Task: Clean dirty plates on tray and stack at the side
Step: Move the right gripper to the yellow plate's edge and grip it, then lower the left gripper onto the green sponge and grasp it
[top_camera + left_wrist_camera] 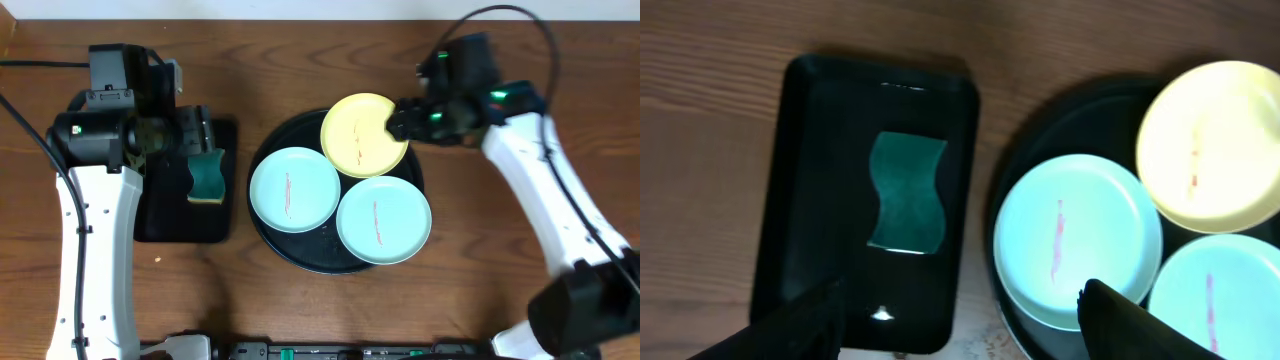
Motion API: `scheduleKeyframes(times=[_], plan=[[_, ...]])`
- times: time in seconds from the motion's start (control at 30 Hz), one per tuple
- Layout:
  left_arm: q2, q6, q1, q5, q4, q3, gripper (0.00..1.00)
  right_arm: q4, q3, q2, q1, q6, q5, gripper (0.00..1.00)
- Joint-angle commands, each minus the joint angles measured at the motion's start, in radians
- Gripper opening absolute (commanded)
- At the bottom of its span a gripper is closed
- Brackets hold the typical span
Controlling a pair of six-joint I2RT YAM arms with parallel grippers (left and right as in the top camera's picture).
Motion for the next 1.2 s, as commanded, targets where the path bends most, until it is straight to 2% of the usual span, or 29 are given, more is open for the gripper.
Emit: scheduleKeyframes(times=[0.0, 0.33, 0.4, 0.7, 0.9, 1.17], plan=[[-0.002, -0.003, 0.006, -0.079, -0.009, 0.028, 0.75, -0.036, 0.082, 0.090, 0.086, 0.045, 0.013, 0.63], [0.078, -0.039, 0.049, -0.095, -0.052, 0.028, 0.74, -0.038, 0.100, 0.274, 0.247, 0.102, 0.105, 0.42], [0.108, -0.039, 0.056, -0.094, -0.070, 0.027, 0.70, -0.034, 0.099, 0.300, 0.269, 0.112, 0.129, 0.40], [0.183, -0.039, 0.056, -0.106, -0.071, 0.027, 0.70, -0.001, 0.099, 0.398, 0.325, 0.127, 0.185, 0.36], [0.215, -0.039, 0.056, -0.117, -0.069, 0.026, 0.70, 0.006, 0.097, 0.423, 0.332, 0.139, 0.216, 0.26], [0.221, -0.039, 0.056, -0.122, -0.048, 0.021, 0.70, 0.044, 0.093, 0.445, 0.347, 0.150, 0.218, 0.20]])
